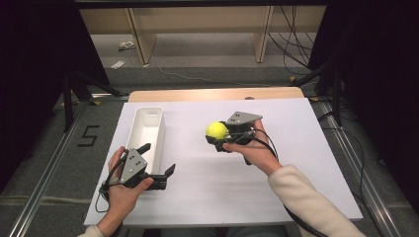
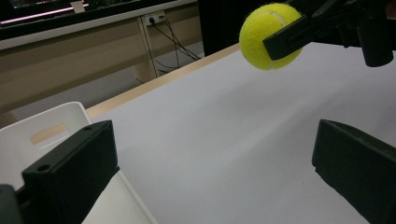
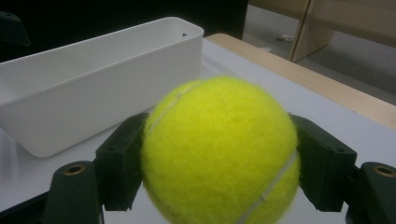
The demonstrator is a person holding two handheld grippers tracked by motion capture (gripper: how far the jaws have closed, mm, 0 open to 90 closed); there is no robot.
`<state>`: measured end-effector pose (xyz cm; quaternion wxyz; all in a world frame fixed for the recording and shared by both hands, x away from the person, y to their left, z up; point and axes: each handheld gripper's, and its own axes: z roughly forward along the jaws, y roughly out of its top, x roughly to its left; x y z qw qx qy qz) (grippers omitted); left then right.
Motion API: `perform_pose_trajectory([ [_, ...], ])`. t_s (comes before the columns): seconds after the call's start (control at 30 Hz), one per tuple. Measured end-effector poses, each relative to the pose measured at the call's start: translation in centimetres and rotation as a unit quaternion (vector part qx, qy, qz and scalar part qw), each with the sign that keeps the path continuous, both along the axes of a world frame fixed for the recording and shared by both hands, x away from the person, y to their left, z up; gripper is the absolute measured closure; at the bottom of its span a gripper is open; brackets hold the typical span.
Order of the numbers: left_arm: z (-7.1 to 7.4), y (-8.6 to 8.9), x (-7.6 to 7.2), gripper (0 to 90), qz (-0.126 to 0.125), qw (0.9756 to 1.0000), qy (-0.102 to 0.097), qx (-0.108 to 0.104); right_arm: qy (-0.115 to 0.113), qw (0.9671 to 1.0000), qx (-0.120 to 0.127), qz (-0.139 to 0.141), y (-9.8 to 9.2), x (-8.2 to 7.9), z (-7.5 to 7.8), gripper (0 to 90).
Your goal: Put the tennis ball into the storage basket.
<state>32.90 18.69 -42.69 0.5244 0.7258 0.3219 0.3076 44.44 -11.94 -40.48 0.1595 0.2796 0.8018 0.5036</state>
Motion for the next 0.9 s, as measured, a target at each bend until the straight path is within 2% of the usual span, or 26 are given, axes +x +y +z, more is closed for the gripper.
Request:
perform_pose_trajectory([
  [0.5,0.1,-0.1,-0.1,0.0,-0.002,1.0000,-0.001,0.001,0.000,0.9999,0.002,0.010,1.2,0.2,0.2,27.3],
  [0.53,0.1,-0.1,0.0,0.0,-0.005,1.0000,-0.006,0.003,-0.003,0.9999,0.003,0.011,1.3,0.2,0.2,27.3],
  [0.57,0.0,-0.1,-0.1,0.0,-0.002,1.0000,-0.001,0.002,-0.003,0.9999,0.003,0.012,1.3,0.2,0.3,27.3],
  [0.9,0.0,-0.1,0.0,0.0,-0.002,1.0000,0.000,0.002,-0.002,0.9999,0.004,0.014,1.6,0.3,0.2,27.3],
])
